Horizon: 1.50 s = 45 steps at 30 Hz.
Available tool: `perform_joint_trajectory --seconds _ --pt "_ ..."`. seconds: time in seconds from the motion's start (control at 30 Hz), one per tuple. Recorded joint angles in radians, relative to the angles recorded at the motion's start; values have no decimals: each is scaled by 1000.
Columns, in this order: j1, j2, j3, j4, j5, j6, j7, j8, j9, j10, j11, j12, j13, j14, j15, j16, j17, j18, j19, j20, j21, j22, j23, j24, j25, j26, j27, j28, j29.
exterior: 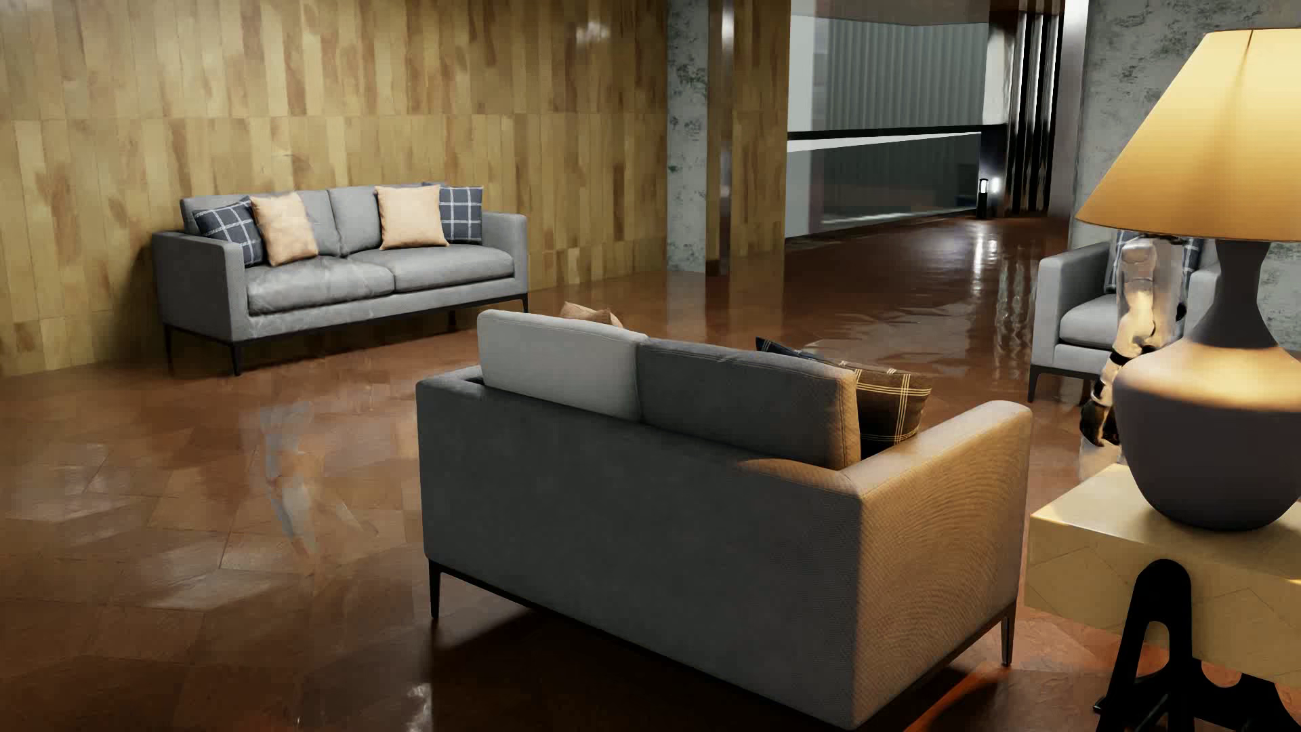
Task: Circle the sofa
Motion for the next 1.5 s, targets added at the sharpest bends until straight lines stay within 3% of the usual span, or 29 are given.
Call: perform_joint_trajectory --seconds 0.03,0.07,0.1,0.17,0.23,0.3,0.47,0.53,0.6,0.63,0.7,0.73,0.8,0.83,0.87,0.97,1.0,1.07,1.1,1.17,1.2,1.23,1.27,1.3,1.33,1.4,1.43,1.5 --pt "-25 -27 26 -10 -4 -1 0 0 -4 14 23 -8 6 16 -24 -3 -3 0 0 -5 -67 2 13 0 0 0 0 0 0" --pt "-16 12 -31 -25 -6 -15 0 0 -18 26 -65 13 38 9 -75 1 2 0 0 -2 -96 -8 9 0 0 0 0 0 0" --pt "-22 -41 5 -18 2 -3 0 0 -2 36 266 0 34 21 -201 5 -5 0 0 -5 -74 -17 5 0 0 0 0 0 0" --pt "15 -156 -11 -34 -13 -13 0 0 23 37 455 0 55 -42 -217 13 -7 0 0 17 -75 -61 -4 0 0 0 0 0 0" --pt "88 -269 -37 -32 -28 -25 0 0 76 43 688 -38 67 -84 -178 38 14 0 0 -35 -84 -71 21 0 0 0 0 0 0" --pt "117 -387 -137 -5 -31 0 0 0 55 14 689 -70 102 -142 -168 25 8 0 0 -17 -79 -60 17 0 0 0 0 0 0" --pt "335 -583 -224 23 -54 5 0 0 73 -66 417 -134 147 -341 35 34 0 0 0 31 -89 -117 91 0 0 0 0 0 0" --pt "395 -625 -260 37 -62 5 0 0 81 -65 392 -152 152 -355 25 38 -1 0 0 32 -99 -107 108 0 0 0 0 0 0" --pt "435 -661 -309 71 -58 21 0 0 78 -41 526 -142 156 -290 31 35 -13 0 0 -5 -84 -73 108 0 0 0 0 0 0" --pt "430 -668 -321 104 -39 48 0 0 75 6 590 -123 145 -199 6 17 -14 0 0 -5 -58 -34 128 0 0 0 0 0 0" --pt "370 -591 -300 129 -12 46 0 0 60 235 656 -40 138 100 -80 7 -9 0 0 1 -93 -28 126 0 0 0 0 0 0" --pt "292 -536 -244 133 18 46 0 0 71 416 648 -28 126 226 -115 15 -3 0 0 -42 -116 -19 122 0 0 0 0 0 0" --pt "59 -404 -176 129 38 28 0 0 78 808 603 7 98 222 -178 26 3 0 0 -75 -121 -2 63 0 0 0 0 0 0" --pt "-44 -323 -95 101 38 7 0 0 90 878 550 32 82 219 -180 18 7 0 0 -24 -140 7 20 0 0 0 0 0 0" --pt "-146 -243 -30 88 36 -10 0 0 90 851 490 64 63 223 -186 29 1 0 0 -3 -132 -12 -24 0 0 0 0 0 0" --pt "-302 33 123 57 3 -49 0 0 100 346 321 109 36 440 -223 50 -20 0 0 -50 -183 13 -136 0 0 0 0 0 0" --pt "-337 96 158 60 0 -50 0 0 91 168 288 129 16 375 -263 56 -31 0 0 -46 -186 5 -164 0 0 0 0 0 0" --pt "-374 208 179 58 2 -54 0 0 70 -21 264 150 -30 -79 -343 51 -48 0 0 -52 -194 36 -179 0 0 0 0 0 0" --pt "-397 234 210 69 -1 -56 0 0 66 -9 279 154 -38 -130 -358 51 -41 0 0 -73 -219 43 -169 0 0 0 0 0 0" --pt "-460 275 240 39 -33 -88 0 0 68 92 358 163 -30 287 -251 46 -20 0 0 -90 -246 56 -124 0 0 0 0 0 0" --pt "-461 268 248 12 -68 -119 0 0 74 179 460 156 -3 399 -100 44 2 0 0 -104 -257 72 -90 0 0 0 0 0 0" --pt "-409 232 224 -19 -90 -134 0 0 72 217 626 156 29 397 103 46 17 0 0 -109 -238 83 -53 0 0 0 0 0 0" --pt "-364 132 193 -50 -103 -133 0 0 64 242 832 156 60 380 230 37 24 0 0 -77 -223 86 -38 0 0 0 0 0 0" --pt "-283 40 158 -74 -124 -141 0 0 76 232 1034 141 78 329 154 46 22 0 0 -79 -177 59 -24 0 0 0 0 0 0" --pt "-183 -50 106 -72 -132 -133 0 0 87 201 1149 121 98 254 -13 47 22 0 0 -70 -156 43 -20 0 0 0 0 0 0" --pt "-15 -233 -23 -41 -114 -74 0 0 78 124 1129 51 137 113 -175 50 12 0 0 -76 -159 10 15 0 0 0 0 0 0" --pt "88 -280 -83 -25 -115 -55 0 0 79 69 1001 13 165 30 -181 70 4 0 0 -111 -145 -27 11 0 0 0 0 0 0" --pt "252 -358 -155 10 -122 -21 0 0 75 -16 668 -55 196 -118 -117 85 -15 0 0 -65 -157 -67 35 0 0 0 0 0 0"
